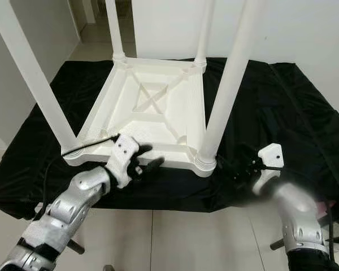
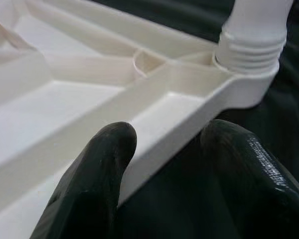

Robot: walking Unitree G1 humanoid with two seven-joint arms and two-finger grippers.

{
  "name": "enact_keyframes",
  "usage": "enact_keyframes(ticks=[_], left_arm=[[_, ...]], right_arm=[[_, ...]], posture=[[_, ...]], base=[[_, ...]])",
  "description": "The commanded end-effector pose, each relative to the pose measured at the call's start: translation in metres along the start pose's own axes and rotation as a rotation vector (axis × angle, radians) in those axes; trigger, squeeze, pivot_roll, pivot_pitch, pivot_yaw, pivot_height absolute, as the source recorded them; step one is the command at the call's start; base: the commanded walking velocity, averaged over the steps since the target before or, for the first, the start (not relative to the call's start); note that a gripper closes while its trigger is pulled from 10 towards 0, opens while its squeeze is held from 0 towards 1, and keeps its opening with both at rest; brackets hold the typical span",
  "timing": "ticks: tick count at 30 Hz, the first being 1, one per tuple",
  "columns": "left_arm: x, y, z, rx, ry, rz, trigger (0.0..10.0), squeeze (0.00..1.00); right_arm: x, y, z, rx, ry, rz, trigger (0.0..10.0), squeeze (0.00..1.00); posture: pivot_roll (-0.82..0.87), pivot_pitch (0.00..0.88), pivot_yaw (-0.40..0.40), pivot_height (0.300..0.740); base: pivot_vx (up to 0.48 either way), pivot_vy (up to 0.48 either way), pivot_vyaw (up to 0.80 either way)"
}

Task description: Building children table

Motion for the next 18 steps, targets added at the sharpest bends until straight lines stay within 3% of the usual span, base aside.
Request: enact_keyframes(ticks=[1,10,18], left_arm=[[0.003,0.004,-0.001,-0.028,0.012,-0.001,10.0,0.00],[0.011,0.008,-0.018,-0.053,-0.071,0.031,10.0,0.00],[0.015,0.008,-0.014,-0.068,-0.023,0.045,10.0,0.00]], right_arm=[[-0.008,0.004,0.010,-0.005,0.081,-0.014,10.0,0.00],[-0.039,0.011,0.025,-0.024,0.194,-0.060,10.0,0.00],[-0.037,0.014,0.030,-0.048,0.328,-0.052,10.0,0.00]], posture=[[-0.05,0.046,0.024,0.740],[-0.03,0.054,0.018,0.740],[0.00,0.049,0.007,0.740]], base=[[0.000,0.000,0.00],[0.000,0.000,0.00],[0.000,0.000,0.00]])
Point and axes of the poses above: a point about 5 cm out from each wrist's last joint towards the gripper, its own x axis pointing back from the gripper into the wrist, its own y axis along the axis of the wrist's last joint, z = x × y, the point moved 1 cm from there along -x, pointing out of the wrist towards the gripper, and after that the axes turned 13 degrees about x, right-handed, at the moved point
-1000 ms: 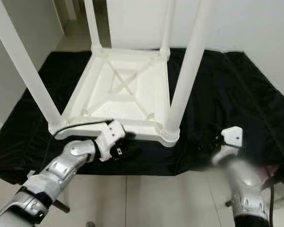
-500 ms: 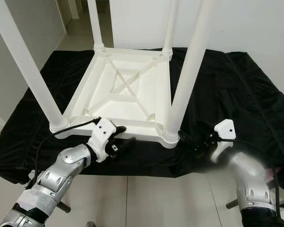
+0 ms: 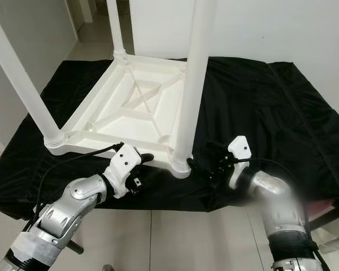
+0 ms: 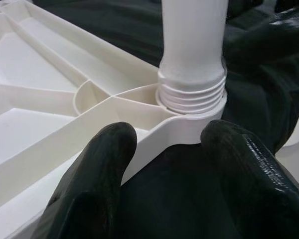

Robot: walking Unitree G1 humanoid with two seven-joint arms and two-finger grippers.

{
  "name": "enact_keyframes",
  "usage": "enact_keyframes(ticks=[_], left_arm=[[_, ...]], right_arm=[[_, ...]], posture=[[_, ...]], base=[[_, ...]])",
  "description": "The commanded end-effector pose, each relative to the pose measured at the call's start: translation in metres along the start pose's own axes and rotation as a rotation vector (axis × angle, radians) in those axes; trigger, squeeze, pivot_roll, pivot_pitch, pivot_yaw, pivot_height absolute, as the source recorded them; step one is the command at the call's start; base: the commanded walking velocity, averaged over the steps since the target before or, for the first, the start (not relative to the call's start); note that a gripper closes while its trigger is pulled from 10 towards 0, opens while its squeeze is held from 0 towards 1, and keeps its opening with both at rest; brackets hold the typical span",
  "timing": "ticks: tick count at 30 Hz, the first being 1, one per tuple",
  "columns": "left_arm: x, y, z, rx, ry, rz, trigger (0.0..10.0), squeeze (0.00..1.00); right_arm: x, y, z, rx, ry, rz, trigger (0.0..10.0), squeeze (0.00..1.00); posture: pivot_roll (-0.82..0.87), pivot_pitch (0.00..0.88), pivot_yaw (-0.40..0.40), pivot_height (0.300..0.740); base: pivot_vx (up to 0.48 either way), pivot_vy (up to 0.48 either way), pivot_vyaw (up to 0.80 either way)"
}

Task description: Building children table

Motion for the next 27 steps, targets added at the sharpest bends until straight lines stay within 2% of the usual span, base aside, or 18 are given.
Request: enact_keyframes(ticks=[1,6,12,14,16,18,19,20,25,27], left_arm=[[0.005,-0.006,0.004,0.001,0.031,0.030,10.0,0.00],[0.009,-0.007,0.005,-0.005,0.037,0.044,10.0,0.00],[0.016,-0.007,0.011,-0.011,0.049,0.072,10.0,0.00],[0.017,-0.006,0.012,-0.021,0.040,0.075,10.0,0.00],[0.017,-0.007,0.012,-0.012,0.038,0.079,10.0,0.00],[0.015,-0.010,0.011,0.032,0.037,0.102,10.0,0.00],[0.015,-0.010,0.011,0.032,0.037,0.102,10.0,0.00],[0.010,-0.011,0.007,0.058,0.038,0.104,10.0,0.00],[0.005,-0.010,0.006,0.072,0.053,0.099,10.0,0.00],[0.004,-0.011,0.005,0.073,0.052,0.103,10.0,0.00]], right_arm=[[0.002,0.004,0.001,-0.001,0.053,-0.004,10.0,0.00],[0.004,0.007,0.003,-0.004,0.119,-0.006,10.0,0.00],[-0.011,0.009,0.002,0.004,0.100,-0.032,10.0,0.00],[-0.023,0.011,0.003,0.000,0.081,-0.061,10.0,0.00],[-0.030,0.011,0.003,-0.004,0.065,-0.072,10.0,0.00],[-0.041,0.012,0.003,-0.019,0.026,-0.092,10.0,0.00],[-0.041,0.012,0.003,-0.019,0.026,-0.092,10.0,0.00],[-0.054,0.012,0.002,-0.038,-0.019,-0.112,10.0,0.00],[-0.059,0.010,0.000,-0.044,-0.049,-0.109,10.0,0.00],[-0.057,0.007,-0.005,-0.041,-0.081,-0.092,10.0,0.00]], posture=[[0.00,0.048,0.005,0.740],[0.00,0.048,0.005,0.740],[0.00,0.051,0.007,0.740],[0.00,0.052,0.007,0.740],[0.00,0.049,0.005,0.740],[0.00,0.051,0.002,0.740],[0.00,0.051,0.002,0.740],[0.00,0.051,0.000,0.740],[0.00,0.054,-0.003,0.740],[-0.01,0.055,-0.004,0.740]], base=[[0.000,0.000,0.00],[0.000,0.000,0.00],[0.000,0.000,0.00],[0.000,0.000,0.00],[0.000,0.000,0.00],[0.000,0.000,0.00],[0.000,0.000,0.00],[0.000,0.000,0.00],[0.000,0.000,0.00],[0.000,0.000,0.00]])
Point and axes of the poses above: a point about 5 cm out from each wrist's last joint towards the gripper, its own x axis pointing back from the gripper into the wrist, its own y axis along the axis of the wrist's last joint, z = x × y, the point moved 1 cm from there along -x, pointing out of the wrist towards the gripper, and after that the axes turned 13 degrees about x, right-handed, at the moved point
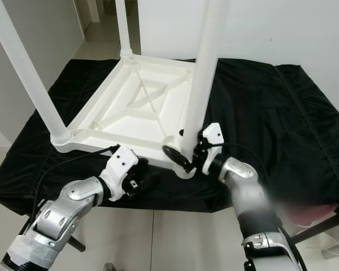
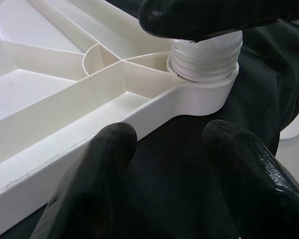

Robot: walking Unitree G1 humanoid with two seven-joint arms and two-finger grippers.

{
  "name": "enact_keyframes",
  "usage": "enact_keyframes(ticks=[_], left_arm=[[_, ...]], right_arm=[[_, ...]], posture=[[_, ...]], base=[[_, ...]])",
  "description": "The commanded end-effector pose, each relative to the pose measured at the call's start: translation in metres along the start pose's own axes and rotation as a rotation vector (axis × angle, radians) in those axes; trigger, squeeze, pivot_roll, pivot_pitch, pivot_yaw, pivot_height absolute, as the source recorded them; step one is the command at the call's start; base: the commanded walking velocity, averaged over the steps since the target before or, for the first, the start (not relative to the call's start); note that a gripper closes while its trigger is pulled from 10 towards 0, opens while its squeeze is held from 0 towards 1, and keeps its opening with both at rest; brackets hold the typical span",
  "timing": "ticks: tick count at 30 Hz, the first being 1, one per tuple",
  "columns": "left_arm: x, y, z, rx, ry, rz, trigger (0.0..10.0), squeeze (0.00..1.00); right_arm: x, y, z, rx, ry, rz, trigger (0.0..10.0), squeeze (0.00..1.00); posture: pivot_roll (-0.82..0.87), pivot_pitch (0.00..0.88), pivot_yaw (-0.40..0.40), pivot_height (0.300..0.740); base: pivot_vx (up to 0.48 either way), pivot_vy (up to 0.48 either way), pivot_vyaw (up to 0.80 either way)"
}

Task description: Building children table

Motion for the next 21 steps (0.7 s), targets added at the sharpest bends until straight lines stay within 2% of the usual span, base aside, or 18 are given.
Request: enact_keyframes(ticks=[1,8,10,13,16,21], left_arm=[[-0.001,-0.005,0.002,0.008,0.017,0.027,10.0,0.00],[-0.004,-0.002,-0.001,0.018,0.005,0.009,10.0,0.00],[-0.005,-0.001,-0.002,0.023,0.004,0.003,10.0,0.00],[-0.012,0.002,-0.003,0.044,0.016,-0.017,10.0,0.00],[-0.015,0.004,-0.006,0.067,0.001,-0.023,10.0,0.00],[-0.019,0.004,-0.012,0.056,-0.005,-0.028,10.0,0.00]], right_arm=[[0.005,-0.002,-0.008,0.014,-0.037,0.021,10.0,0.00],[0.024,-0.004,-0.031,0.044,-0.130,0.054,10.0,0.00],[0.025,-0.004,-0.033,0.049,-0.142,0.056,10.0,0.00],[0.034,-0.004,-0.045,0.068,-0.213,0.062,10.0,0.00],[0.038,-0.004,-0.052,0.069,-0.259,0.066,10.0,0.00],[0.044,-0.006,-0.057,0.088,-0.293,0.084,10.0,0.00]], posture=[[-0.01,0.056,-0.005,0.740],[-0.04,0.059,0.000,0.740],[-0.04,0.059,0.000,0.740],[-0.05,0.061,0.000,0.740],[-0.05,0.061,0.000,0.740],[-0.06,0.056,0.003,0.740]], base=[[0.000,0.000,0.00],[0.000,0.000,0.00],[0.000,0.000,0.00],[0.000,0.000,0.00],[0.000,0.000,0.00],[0.000,0.000,0.00]])
Point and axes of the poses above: a point about 5 cm out from each wrist's last joint towards the gripper, its own x axis pointing back from the gripper into the wrist, its own y axis along the axis of the wrist's last joint, z = x × y, the point moved 1 cm from there along -x, pointing out of the wrist towards the gripper, and after that the axes turned 13 degrees about x, right-handed, at the moved point
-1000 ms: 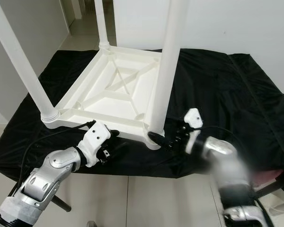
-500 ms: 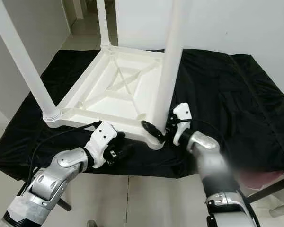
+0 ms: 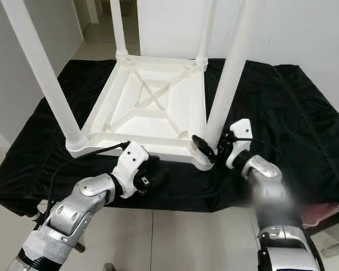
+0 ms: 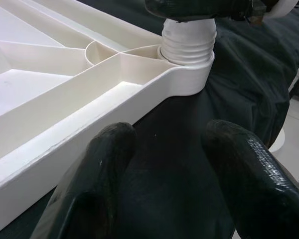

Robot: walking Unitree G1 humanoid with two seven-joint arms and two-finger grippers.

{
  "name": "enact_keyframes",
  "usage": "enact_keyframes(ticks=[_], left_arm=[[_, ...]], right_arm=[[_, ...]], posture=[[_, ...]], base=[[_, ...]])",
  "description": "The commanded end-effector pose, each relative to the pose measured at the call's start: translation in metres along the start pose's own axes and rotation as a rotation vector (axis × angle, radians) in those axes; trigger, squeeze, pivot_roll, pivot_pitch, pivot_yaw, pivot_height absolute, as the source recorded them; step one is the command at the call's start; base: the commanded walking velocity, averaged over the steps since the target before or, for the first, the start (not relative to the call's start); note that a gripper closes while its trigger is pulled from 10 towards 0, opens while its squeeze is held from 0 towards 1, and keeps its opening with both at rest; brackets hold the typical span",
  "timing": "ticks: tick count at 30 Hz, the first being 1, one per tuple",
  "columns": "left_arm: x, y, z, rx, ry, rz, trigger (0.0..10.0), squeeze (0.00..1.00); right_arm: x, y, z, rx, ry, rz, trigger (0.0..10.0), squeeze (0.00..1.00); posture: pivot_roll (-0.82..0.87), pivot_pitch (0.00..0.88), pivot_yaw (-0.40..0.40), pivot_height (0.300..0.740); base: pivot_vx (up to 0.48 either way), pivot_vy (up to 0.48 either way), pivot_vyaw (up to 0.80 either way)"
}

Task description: Building children table

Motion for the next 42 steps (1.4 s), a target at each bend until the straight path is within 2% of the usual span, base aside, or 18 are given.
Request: enact_keyframes(ticks=[1,5,11,19,20,21,23,24,34,35,36,42], left_arm=[[-0.001,-0.003,0.002,-0.005,0.053,0.010,10.0,0.00],[0.000,0.000,0.002,0.043,0.083,-0.010,10.0,0.00],[-0.001,-0.001,-0.003,0.078,0.080,-0.002,10.0,0.00],[0.000,0.000,-0.006,0.069,0.058,-0.006,10.0,0.00],[-0.001,0.003,-0.007,0.057,0.052,-0.015,10.0,0.00],[-0.001,0.006,-0.007,0.051,0.054,-0.035,10.0,0.00],[-0.001,0.006,-0.007,0.051,0.054,-0.035,10.0,0.00],[-0.002,0.009,-0.006,0.050,0.062,-0.050,10.0,0.00],[-0.005,0.021,-0.006,0.067,0.087,-0.107,10.0,0.00],[-0.006,0.022,-0.007,0.067,0.087,-0.111,10.0,0.00],[-0.006,0.020,-0.006,0.069,0.090,-0.105,10.0,0.00],[-0.006,0.017,-0.007,0.068,0.092,-0.094,10.0,0.00]], right_arm=[[0.005,0.001,-0.011,0.012,-0.052,0.005,10.0,0.00],[0.014,-0.004,-0.023,0.026,-0.123,0.030,10.0,0.00],[0.012,-0.004,-0.012,0.032,-0.090,0.014,10.0,0.00],[0.007,-0.003,-0.007,0.032,-0.065,0.005,10.0,0.00],[0.006,-0.003,-0.006,0.033,-0.053,0.007,4.2,0.00],[0.005,-0.003,-0.005,0.038,-0.044,0.009,0.3,0.00],[0.005,-0.003,-0.005,0.038,-0.044,0.009,0.3,0.00],[0.004,-0.004,-0.005,0.039,-0.042,0.010,0.0,0.00],[0.002,-0.002,-0.006,0.037,-0.044,0.006,0.0,0.00],[0.002,-0.002,-0.006,0.028,-0.057,0.003,2.6,0.00],[0.001,0.000,-0.006,0.006,-0.070,-0.006,10.0,0.00],[-0.001,0.003,-0.003,-0.032,-0.110,-0.021,10.0,0.00]], posture=[[-0.05,0.054,0.005,0.740],[-0.05,0.051,0.005,0.740],[-0.04,0.048,0.010,0.740],[-0.04,0.047,0.012,0.740],[-0.04,0.047,0.012,0.740],[-0.04,0.043,0.012,0.740],[-0.04,0.043,0.012,0.740],[-0.04,0.042,0.011,0.740],[-0.04,0.042,-0.002,0.740],[-0.04,0.042,-0.002,0.740],[-0.04,0.041,-0.002,0.740],[-0.04,0.045,-0.007,0.740]], base=[[0.000,0.000,0.00],[0.000,0.000,0.00],[0.000,0.000,0.00],[0.000,0.000,0.00],[0.000,0.000,0.00],[0.000,0.000,0.00],[0.000,0.000,0.00],[0.000,0.000,0.00],[0.000,0.000,0.00],[0.000,0.000,0.00],[0.000,0.000,0.00],[0.000,0.000,0.00]])
Point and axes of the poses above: a point about 5 cm out from each wrist's last joint towards the gripper, its own x axis pointing back from the gripper into the wrist, its own y axis along the axis of the wrist's last joint, z = x × y, the point moved 1 cm from there along -x, pointing out of the wrist towards the gripper, and after that the axes turned 13 degrees about x, right-handed, at the moved point
